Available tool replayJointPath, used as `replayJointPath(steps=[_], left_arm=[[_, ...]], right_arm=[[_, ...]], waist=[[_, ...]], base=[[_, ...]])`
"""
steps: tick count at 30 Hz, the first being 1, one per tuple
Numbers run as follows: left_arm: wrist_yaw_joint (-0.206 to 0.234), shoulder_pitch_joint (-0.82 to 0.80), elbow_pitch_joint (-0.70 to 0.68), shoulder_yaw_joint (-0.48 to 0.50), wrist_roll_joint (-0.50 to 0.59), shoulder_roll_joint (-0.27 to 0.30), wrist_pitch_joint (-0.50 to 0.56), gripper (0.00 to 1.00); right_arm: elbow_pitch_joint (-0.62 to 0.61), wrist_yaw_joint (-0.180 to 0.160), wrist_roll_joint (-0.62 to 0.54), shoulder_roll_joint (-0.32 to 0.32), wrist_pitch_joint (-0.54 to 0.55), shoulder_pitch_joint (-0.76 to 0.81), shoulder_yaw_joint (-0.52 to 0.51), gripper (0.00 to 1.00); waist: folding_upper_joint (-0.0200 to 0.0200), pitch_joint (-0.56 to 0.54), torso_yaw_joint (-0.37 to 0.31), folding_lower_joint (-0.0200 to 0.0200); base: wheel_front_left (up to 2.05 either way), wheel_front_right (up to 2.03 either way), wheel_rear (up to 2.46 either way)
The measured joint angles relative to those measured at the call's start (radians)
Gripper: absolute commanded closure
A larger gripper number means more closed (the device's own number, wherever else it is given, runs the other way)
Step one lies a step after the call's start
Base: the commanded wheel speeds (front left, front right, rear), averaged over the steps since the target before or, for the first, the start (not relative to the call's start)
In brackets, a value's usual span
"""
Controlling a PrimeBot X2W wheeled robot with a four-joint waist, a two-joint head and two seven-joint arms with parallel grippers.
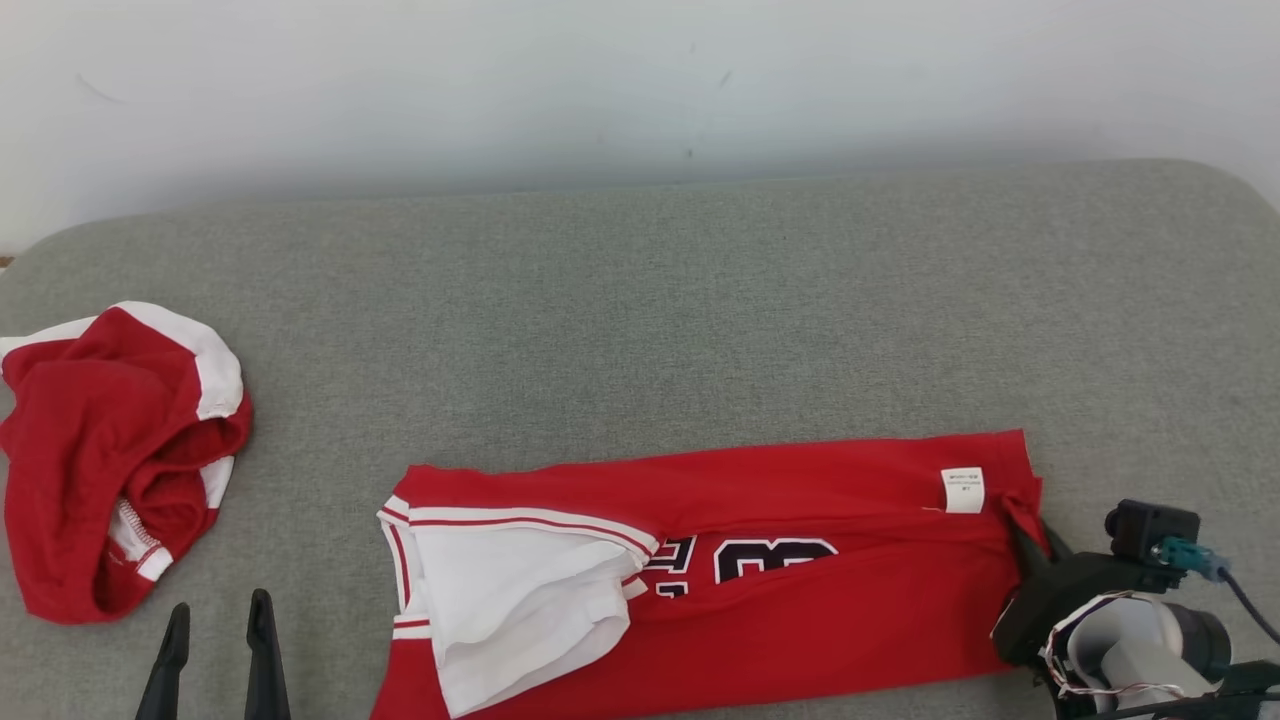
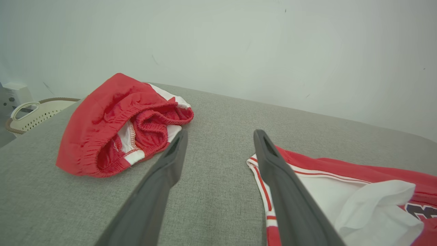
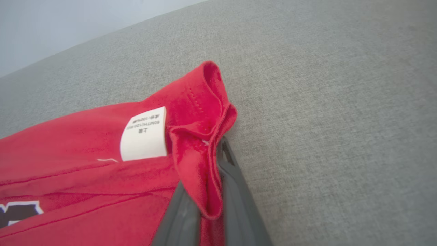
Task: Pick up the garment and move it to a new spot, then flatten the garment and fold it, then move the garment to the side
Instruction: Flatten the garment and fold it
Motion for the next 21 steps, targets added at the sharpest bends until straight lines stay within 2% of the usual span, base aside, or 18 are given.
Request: replayJointPath(steps=[14, 21], left_arm=[[0.011, 0.004, 0.004, -0.009, -0.009, -0.001, 0.000, 0.00], [0.013, 0.013, 0.005, -0.007, -0.012, -0.001, 0.000, 0.00]], right_arm=[[0.014, 0.000, -0.037, -0.156, -0.008, -0.062, -0.058, 1.00], [-0.007, 0.000, -0.044, -0.169, -0.008, -0.063, -0.066, 1.00]], waist=[[0.0000, -0.014, -0.040, 0.0000], [0.0000, -0.023, -0.056, 0.0000]], base=[[0.00, 0.00, 0.00], [0.00, 0.00, 0.00]])
